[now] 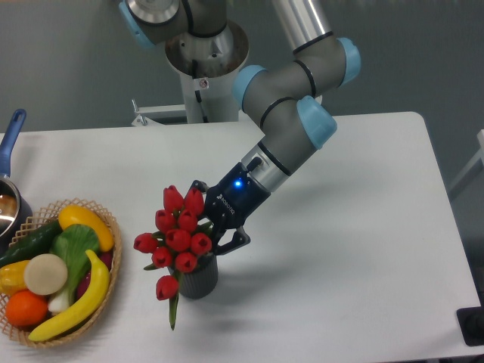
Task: Pick up the flowers from the vase
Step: 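Close the gripper on the bunch of tulip stems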
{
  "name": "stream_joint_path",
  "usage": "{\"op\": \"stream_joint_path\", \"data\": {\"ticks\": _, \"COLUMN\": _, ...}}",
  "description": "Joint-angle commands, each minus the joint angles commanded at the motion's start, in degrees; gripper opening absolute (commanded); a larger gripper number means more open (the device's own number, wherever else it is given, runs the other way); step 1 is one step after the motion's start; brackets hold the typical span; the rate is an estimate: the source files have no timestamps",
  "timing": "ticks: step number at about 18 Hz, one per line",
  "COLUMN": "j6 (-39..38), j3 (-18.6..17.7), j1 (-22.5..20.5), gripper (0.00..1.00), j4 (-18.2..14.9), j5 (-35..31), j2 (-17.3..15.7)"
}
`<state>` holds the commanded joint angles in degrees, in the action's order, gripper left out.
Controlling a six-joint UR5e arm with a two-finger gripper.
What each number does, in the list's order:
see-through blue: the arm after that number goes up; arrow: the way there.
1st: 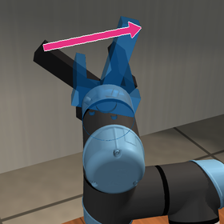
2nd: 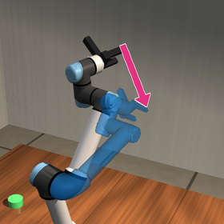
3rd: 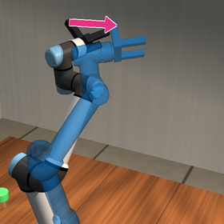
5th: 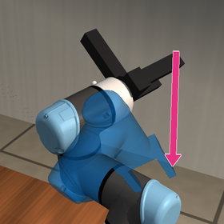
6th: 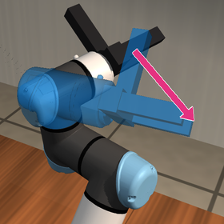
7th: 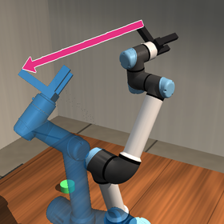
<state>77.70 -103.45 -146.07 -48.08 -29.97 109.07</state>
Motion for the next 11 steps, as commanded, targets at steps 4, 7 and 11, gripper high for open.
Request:
{"op": "stream_joint_path", "data": {"ticks": 4, "j6": -1.31, "j3": 0.18, "j1": 0.0, "gripper": 0.49, "j4": 0.0, "j5": 0.09, "j2": -0.26}}
{"op": "stream_joint_path", "data": {"ticks": 7, "j6": -3.07, "j3": 0.44, "j1": 0.0, "gripper": 0.49, "j4": 0.0, "j5": 2.72, "j2": -0.79}}
{"op": "stream_joint_path", "data": {"ticks": 11, "j6": -6.24, "j3": 0.44, "j1": 0.0, "gripper": 0.49, "j4": 0.0, "j5": 2.99, "j2": -3.07}}
